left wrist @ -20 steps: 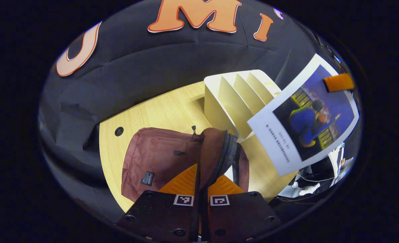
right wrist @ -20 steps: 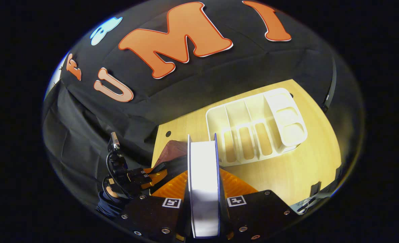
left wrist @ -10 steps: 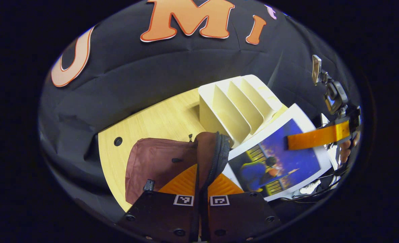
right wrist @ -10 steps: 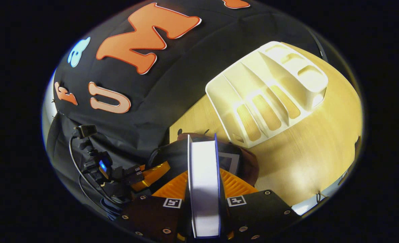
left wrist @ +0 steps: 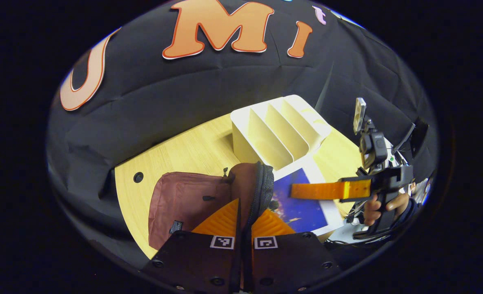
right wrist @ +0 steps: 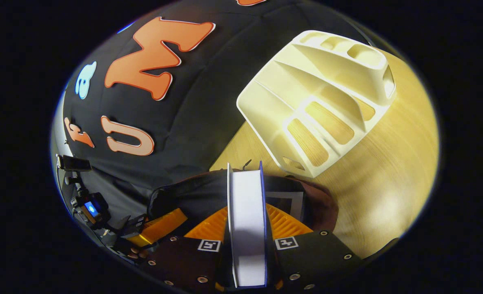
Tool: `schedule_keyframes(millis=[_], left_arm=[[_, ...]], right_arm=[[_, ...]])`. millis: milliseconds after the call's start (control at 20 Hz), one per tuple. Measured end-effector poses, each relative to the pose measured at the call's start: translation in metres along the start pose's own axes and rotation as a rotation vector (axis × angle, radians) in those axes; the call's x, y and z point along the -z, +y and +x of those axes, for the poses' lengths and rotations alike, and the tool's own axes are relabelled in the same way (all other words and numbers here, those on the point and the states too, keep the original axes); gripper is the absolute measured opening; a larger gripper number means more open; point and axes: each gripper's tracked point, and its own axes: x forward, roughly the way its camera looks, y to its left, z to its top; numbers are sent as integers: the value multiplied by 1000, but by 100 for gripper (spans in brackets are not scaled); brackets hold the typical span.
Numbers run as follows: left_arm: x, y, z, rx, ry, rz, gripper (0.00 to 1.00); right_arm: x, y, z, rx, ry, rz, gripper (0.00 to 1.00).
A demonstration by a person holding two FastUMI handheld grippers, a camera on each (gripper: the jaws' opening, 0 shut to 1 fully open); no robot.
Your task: Open the schoolbag, grab two books from the bookshelf and put them into the schoolbag.
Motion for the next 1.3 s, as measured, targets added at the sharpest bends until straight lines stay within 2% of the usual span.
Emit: schedule_keyframes(millis=[100, 250, 350, 600, 750, 900, 1000, 1050, 1100, 1150, 1200, 1250, 1300], left_arm=[[2, -2, 2, 8, -5, 0, 4], [-1, -7, 1, 19, -19, 5, 4], [-1, -15, 1, 35, -19, 13, 4], [1, -34, 3, 44, -18, 69, 4], [7, -41, 2, 56, -15, 58, 4], [5, -33, 1, 44, -36, 33, 4], [9, -24, 2, 40, -46, 2, 4], [9, -21, 3, 39, -55, -10, 4], [10, -18, 5, 36, -67, -23, 4], [12, -16, 8, 41, -70, -26, 4], [16, -13, 11, 40, -68, -29, 4], [18, -11, 13, 41, -68, -26, 4], [18, -10, 14, 47, -71, -29, 4]], right_arm=[[8, 0, 12, -7, -18, -6, 33], [20, -4, 30, -36, -31, 54, 34], [44, -2, 47, -51, 18, 80, 34], [65, 4, 71, -69, 36, 42, 34], [77, 2, 88, -71, 62, 17, 35], [82, -5, 94, -9, 99, 12, 41], [75, -11, 85, 40, 110, -65, 51], [72, -18, 77, 73, 116, -110, 38], [69, -23, 67, 94, 108, -149, 39], [64, -26, 58, 112, 98, -173, 65], [59, -23, 47, 108, 82, -184, 69], [51, -21, 36, 113, 60, -190, 78], [42, -21, 26, 122, 37, -202, 81]])
